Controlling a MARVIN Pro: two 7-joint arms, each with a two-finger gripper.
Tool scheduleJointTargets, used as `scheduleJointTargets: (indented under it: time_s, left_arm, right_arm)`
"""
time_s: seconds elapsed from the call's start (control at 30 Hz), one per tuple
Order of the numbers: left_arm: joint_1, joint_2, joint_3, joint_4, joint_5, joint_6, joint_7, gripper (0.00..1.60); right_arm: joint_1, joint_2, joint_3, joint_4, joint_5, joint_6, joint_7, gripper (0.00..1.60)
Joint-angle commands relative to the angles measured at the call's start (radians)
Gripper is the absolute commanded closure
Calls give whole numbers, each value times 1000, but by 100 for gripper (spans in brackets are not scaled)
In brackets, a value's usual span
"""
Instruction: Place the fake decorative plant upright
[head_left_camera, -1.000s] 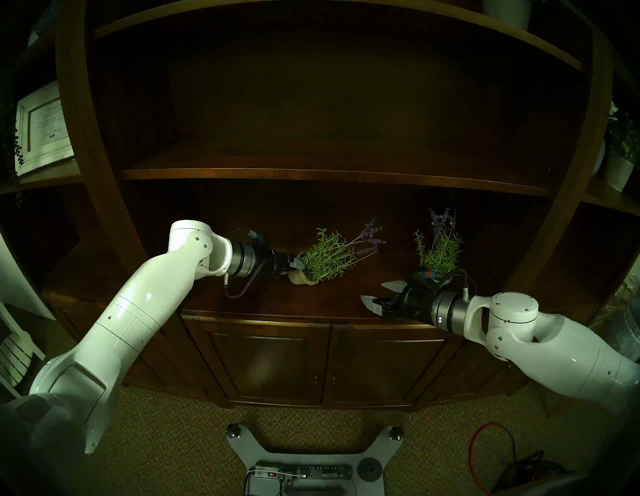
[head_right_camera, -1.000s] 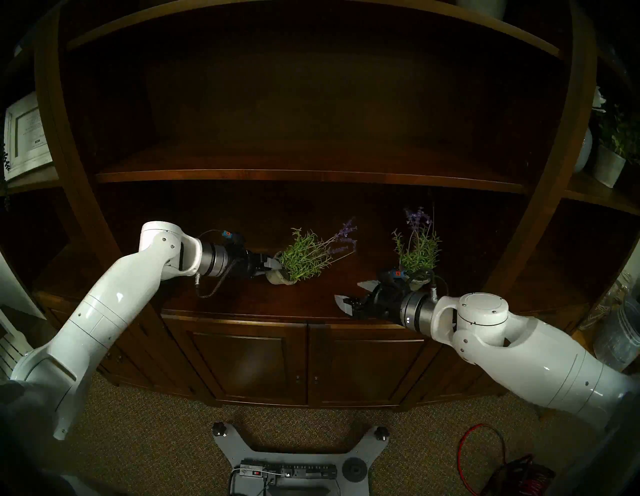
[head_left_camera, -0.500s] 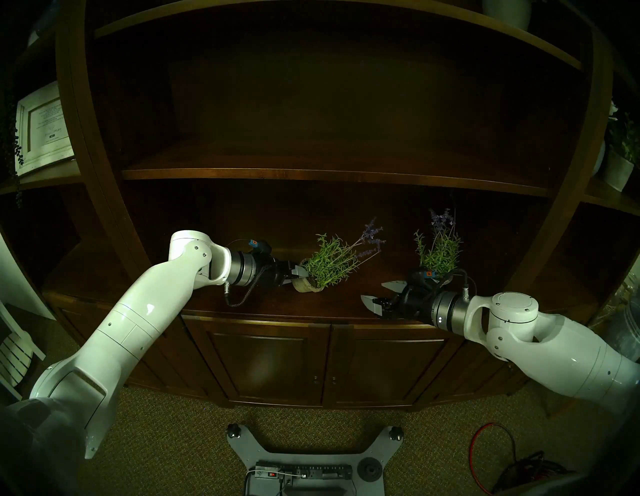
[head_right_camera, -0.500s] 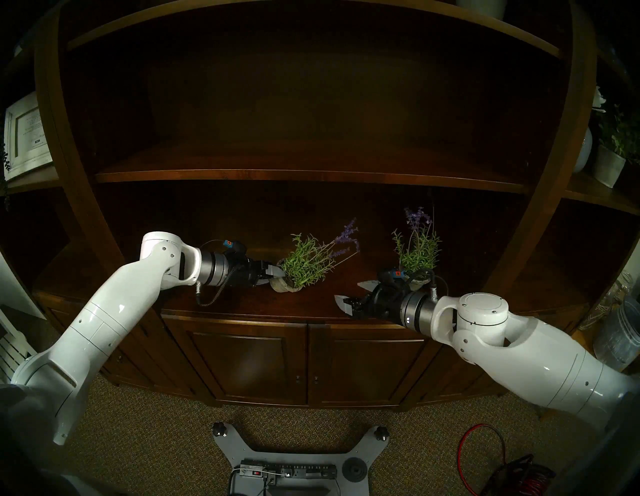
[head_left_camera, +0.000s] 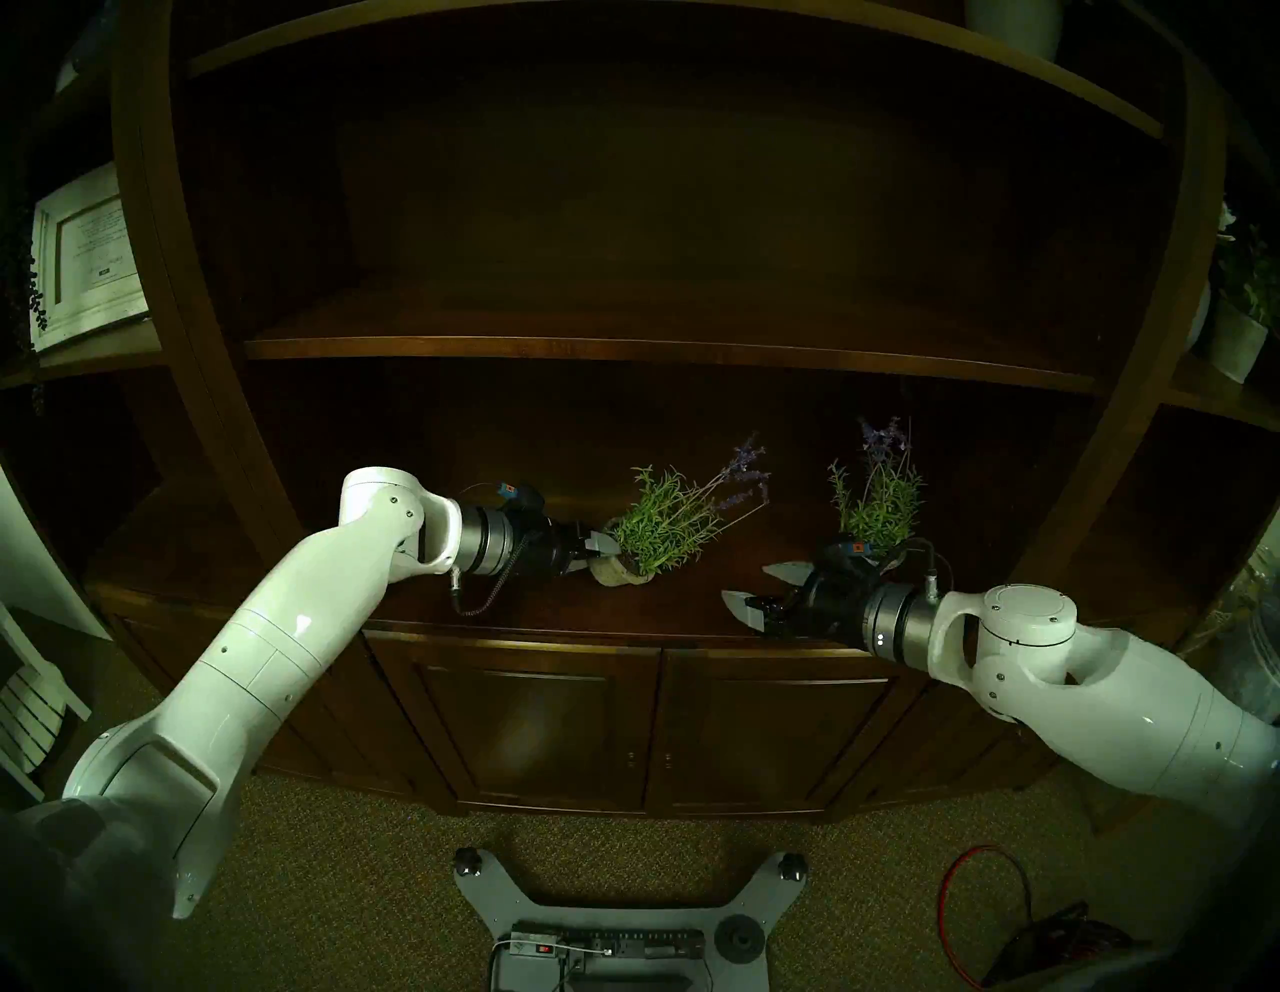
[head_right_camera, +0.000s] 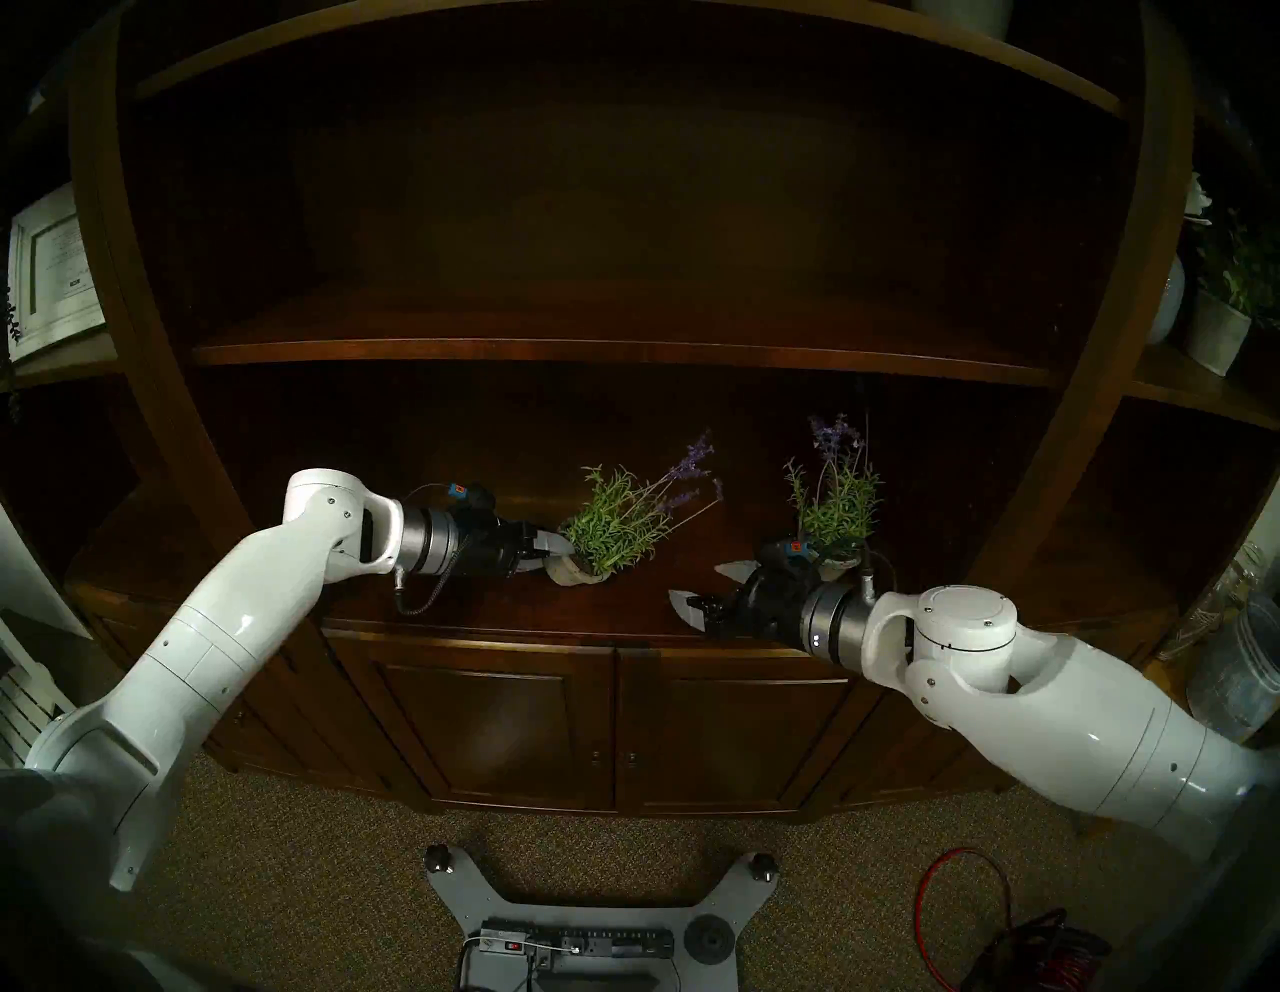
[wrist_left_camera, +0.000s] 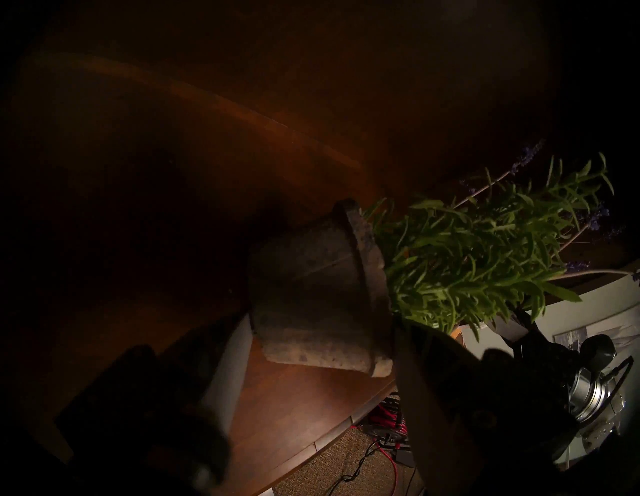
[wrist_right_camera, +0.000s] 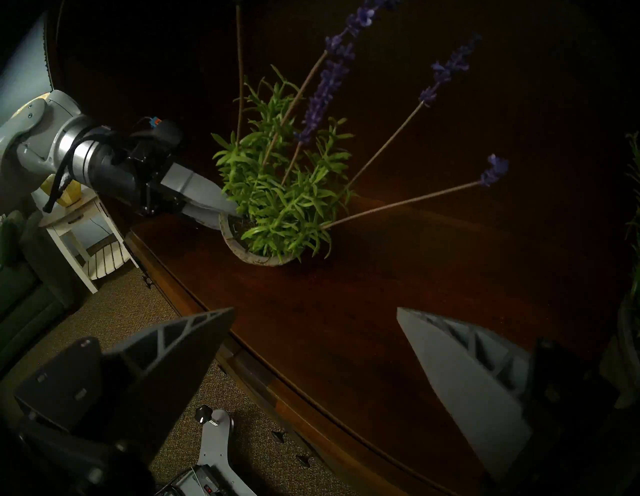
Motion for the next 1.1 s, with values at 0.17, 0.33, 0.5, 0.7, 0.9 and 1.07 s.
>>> scheduleJointTargets:
  time_s: [0.17,0.33,0.5,0.7,0.9,1.07]
  left_arm:
    - [-24,-9,-12,33,-9,-14,-64,92]
    - [-27,3,-5,52,5,-14,-90,91]
    - [-27,11,8,53,19,-9,-99,89]
    - [-25,18,14,51,28,-9,-110,81]
    - [-26,24,18,52,39,-8,-122,63]
    - [-26,28,22,50,48,-10,-129,40]
  right_arm:
    - [20,0,23,-13,2,-16,-2,0]
    - [20,0,23,-13,2,-16,-2,0]
    - [20,0,23,-13,2,-16,-3,0]
    - [20,0,23,-13,2,-16,-3,0]
    - [20,0,23,-13,2,-16,-3,0]
    - [20,0,23,-13,2,-16,-3,0]
